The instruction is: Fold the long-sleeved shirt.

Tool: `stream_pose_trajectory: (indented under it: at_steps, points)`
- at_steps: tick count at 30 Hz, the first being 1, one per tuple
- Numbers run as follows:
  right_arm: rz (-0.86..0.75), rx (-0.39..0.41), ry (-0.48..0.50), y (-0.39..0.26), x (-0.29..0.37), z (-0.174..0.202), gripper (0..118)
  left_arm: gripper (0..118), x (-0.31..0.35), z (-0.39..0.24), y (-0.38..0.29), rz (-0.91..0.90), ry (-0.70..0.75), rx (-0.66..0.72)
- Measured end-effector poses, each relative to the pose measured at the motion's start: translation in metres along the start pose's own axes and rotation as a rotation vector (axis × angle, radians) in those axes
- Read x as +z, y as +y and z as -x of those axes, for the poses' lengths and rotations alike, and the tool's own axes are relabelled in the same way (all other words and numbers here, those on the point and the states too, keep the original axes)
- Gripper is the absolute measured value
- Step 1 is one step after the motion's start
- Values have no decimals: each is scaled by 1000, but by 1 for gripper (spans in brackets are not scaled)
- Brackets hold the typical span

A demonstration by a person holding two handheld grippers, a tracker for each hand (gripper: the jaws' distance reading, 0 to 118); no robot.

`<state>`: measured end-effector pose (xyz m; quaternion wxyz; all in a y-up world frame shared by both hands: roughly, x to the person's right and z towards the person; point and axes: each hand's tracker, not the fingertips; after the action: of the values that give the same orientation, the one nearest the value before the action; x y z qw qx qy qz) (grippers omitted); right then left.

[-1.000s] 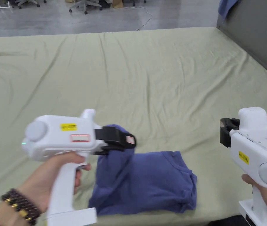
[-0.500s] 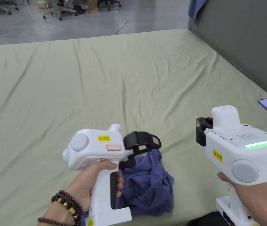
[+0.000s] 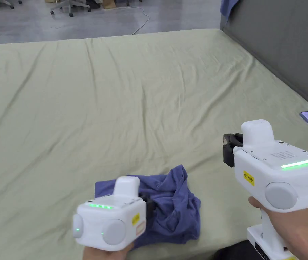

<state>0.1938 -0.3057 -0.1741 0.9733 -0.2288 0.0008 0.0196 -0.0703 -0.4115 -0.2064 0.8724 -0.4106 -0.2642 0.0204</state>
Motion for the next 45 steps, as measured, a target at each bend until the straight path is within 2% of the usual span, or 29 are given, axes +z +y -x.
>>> stream_pose_trajectory:
  at_steps: [2, 4, 7, 11, 13, 15, 18, 22, 24, 26, 28, 29, 30, 31, 32, 33, 35, 40, 42, 45]
  points:
    - [-2, 3, -6, 0, 0, 0, 0, 0, -11, -22, -6, -11, -20, -53]
    - [-1, 4, -9, -1, 0, -2, 0, 0, -22, -48, -8, 10, -98, -93]
    - [12, -3, -11, -2, -3, -3, 0, 0, -37, -73, -8, 18, -65, -141]
    - [26, -7, -11, -4, -5, -4, 0, 0, -38, -81, -9, -2, -71, -138]
    - [36, -8, -3, -3, -6, -3, 0, 0, -34, -75, -5, 19, -125, -148]
    - [59, -23, 21, -1, -6, -1, 0, 0, -21, -61, 0, 6, -127, -59]
    - [163, -95, 199, 7, -14, 1, 0, 0, 13, -26, 3, -66, -105, 17]
    - [392, -299, 441, 3, -50, 8, 0, 0, 60, 33, 4, -154, -85, 171]
    - [517, -376, 489, -10, -76, 12, 0, 0, 75, 56, 3, -166, -69, 249]
    - [643, -404, 523, -32, -100, 17, 0, 0, 85, 77, -1, -172, -77, 320]
    - [744, -413, 494, -54, -114, 20, 0, 12, 87, 91, -5, -160, -98, 374]
    - [776, -410, 484, -64, -118, 19, 0, 12, 88, 99, -7, -151, -117, 402]
    - [810, -399, 486, -74, -120, 18, 0, 40, 87, 106, -10, -134, -144, 438]
    - [837, -386, 499, -81, -122, 17, 0, 88, 83, 112, -12, -122, -167, 484]
    - [803, -400, 520, -85, -122, 12, 0, 113, 80, 117, -14, -111, -171, 529]
    - [775, -437, 537, -83, -122, 8, 0, 118, 79, 121, -17, -131, -186, 561]
    - [795, -461, 531, -83, -123, 6, 0, 118, 69, 132, -19, -127, -266, 611]
    - [779, -433, 527, -83, -121, 13, 0, 118, 19, 160, -32, -8, -355, 744]
    - [778, -429, 525, -83, -121, 13, 0, 118, 16, 161, -30, -58, -440, 735]
    - [780, -438, 524, -83, -122, 14, 0, 116, 0, 154, -19, 0, -563, 743]
